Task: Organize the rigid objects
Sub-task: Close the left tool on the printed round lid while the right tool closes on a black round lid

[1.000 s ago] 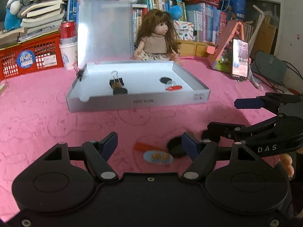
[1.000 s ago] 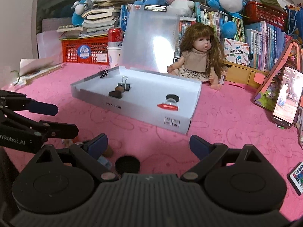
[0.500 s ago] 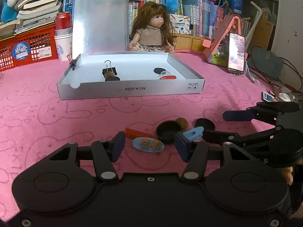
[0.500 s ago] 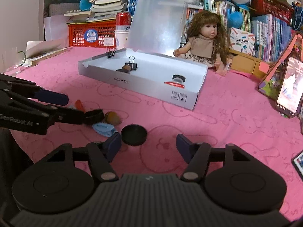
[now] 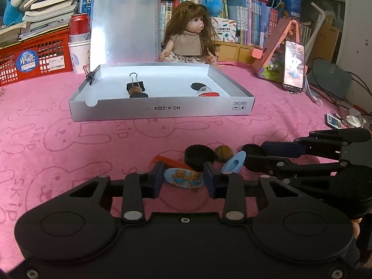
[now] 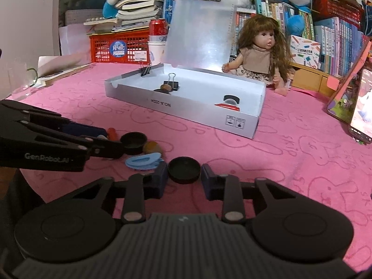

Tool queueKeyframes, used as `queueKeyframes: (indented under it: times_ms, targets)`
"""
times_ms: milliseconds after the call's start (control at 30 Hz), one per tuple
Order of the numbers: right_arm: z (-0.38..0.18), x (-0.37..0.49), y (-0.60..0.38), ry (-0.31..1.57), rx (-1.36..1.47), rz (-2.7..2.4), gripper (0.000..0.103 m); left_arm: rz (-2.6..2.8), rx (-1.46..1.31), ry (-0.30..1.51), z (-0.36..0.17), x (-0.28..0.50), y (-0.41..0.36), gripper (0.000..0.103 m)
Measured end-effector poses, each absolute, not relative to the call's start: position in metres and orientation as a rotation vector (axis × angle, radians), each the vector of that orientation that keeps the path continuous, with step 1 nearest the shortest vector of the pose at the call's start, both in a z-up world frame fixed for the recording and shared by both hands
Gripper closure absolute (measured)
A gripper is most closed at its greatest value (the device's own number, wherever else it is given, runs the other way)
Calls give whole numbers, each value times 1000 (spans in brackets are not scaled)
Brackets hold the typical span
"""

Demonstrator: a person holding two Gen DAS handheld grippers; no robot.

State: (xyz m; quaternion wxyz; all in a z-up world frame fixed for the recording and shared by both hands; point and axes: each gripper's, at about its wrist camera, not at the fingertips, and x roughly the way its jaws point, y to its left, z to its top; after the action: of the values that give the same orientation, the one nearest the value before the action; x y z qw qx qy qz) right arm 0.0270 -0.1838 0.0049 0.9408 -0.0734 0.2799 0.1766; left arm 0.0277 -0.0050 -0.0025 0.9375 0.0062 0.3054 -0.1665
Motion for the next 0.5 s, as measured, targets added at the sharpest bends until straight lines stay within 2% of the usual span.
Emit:
queueKeyframes:
  times_ms: [500]
  targets:
    - [9,28,-194,561,-108,314,66,-299,-9,599,5,26,8,68]
